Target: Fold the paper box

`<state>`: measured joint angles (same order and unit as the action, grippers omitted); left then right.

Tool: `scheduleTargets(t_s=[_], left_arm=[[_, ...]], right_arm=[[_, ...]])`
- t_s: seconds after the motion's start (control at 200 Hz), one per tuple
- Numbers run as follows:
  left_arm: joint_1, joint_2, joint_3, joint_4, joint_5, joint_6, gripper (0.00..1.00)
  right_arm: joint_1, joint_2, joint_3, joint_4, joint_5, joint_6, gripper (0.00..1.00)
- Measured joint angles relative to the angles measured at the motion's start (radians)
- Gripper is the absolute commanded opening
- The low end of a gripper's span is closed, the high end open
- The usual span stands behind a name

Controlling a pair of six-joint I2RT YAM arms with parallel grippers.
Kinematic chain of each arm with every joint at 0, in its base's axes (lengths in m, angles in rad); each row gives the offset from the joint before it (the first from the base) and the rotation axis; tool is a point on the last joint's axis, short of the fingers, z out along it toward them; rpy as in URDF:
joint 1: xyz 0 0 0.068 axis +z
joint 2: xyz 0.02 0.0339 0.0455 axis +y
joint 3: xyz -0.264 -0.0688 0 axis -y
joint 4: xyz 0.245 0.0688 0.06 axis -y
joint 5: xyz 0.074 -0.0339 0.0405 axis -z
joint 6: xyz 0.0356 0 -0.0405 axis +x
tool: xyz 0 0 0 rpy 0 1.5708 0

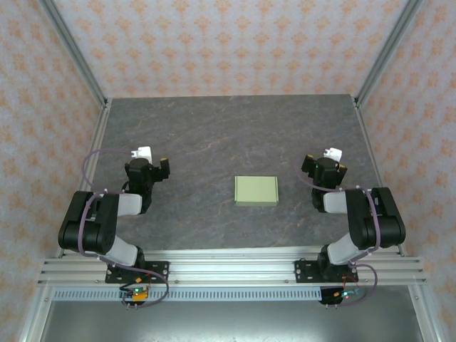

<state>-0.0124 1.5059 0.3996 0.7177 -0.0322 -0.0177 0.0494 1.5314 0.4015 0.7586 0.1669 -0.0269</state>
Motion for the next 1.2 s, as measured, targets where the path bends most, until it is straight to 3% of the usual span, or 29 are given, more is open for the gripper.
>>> scheduleTargets(t_s=[1.201], left_arm=[[-0.021, 0.0, 0.006, 0.006, -0.002, 0.019, 1.0]], right_arm=[[0.0, 0.0, 0.001, 0.003, -0.087, -0.02, 0.99]])
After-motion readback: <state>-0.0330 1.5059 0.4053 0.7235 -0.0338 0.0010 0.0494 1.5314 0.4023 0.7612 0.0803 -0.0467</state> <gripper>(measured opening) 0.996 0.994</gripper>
